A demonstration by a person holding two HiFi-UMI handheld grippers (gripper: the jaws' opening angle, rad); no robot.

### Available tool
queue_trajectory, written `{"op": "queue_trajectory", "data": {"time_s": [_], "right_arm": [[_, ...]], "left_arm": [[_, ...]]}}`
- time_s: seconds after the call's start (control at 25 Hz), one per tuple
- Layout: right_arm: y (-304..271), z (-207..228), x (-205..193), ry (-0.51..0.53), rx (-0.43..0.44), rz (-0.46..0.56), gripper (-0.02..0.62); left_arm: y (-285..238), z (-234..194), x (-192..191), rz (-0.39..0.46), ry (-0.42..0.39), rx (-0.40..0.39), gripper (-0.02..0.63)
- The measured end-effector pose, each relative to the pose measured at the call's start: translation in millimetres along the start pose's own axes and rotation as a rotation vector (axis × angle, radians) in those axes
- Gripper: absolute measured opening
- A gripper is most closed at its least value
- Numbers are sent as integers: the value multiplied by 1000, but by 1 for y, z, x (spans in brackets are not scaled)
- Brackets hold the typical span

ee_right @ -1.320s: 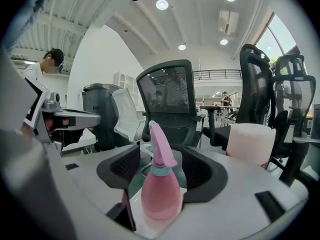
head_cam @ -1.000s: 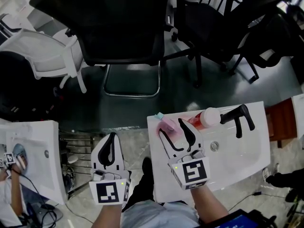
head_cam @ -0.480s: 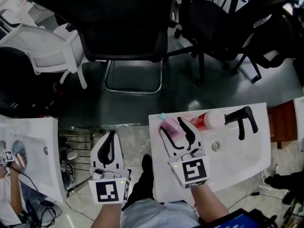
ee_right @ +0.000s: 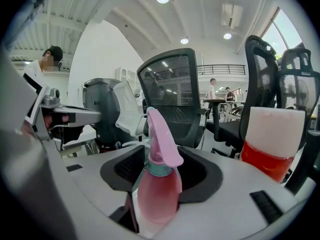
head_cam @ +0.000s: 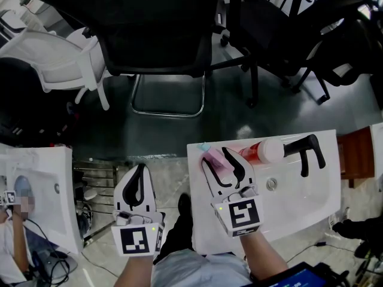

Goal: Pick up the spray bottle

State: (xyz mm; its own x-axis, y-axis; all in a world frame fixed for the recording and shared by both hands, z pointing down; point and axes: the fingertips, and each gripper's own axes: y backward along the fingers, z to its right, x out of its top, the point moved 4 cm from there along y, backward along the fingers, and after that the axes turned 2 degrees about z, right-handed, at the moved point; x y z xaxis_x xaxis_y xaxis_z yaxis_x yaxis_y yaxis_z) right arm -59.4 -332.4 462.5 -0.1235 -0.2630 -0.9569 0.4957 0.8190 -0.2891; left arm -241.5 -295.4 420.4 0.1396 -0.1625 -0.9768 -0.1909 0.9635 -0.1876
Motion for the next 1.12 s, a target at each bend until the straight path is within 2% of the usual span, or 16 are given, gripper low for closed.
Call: {"op": "queue_trajectory", "data": {"time_s": [0.72,1.12], "right_arm": [[-2,-2,-3,16,-7,-7,184],[-1,-5,0,-9,-22,-42,175]], "left_arm": [[5,-4,0,2,1,9,15],[8,-7,0,6,2,12,15]]}}
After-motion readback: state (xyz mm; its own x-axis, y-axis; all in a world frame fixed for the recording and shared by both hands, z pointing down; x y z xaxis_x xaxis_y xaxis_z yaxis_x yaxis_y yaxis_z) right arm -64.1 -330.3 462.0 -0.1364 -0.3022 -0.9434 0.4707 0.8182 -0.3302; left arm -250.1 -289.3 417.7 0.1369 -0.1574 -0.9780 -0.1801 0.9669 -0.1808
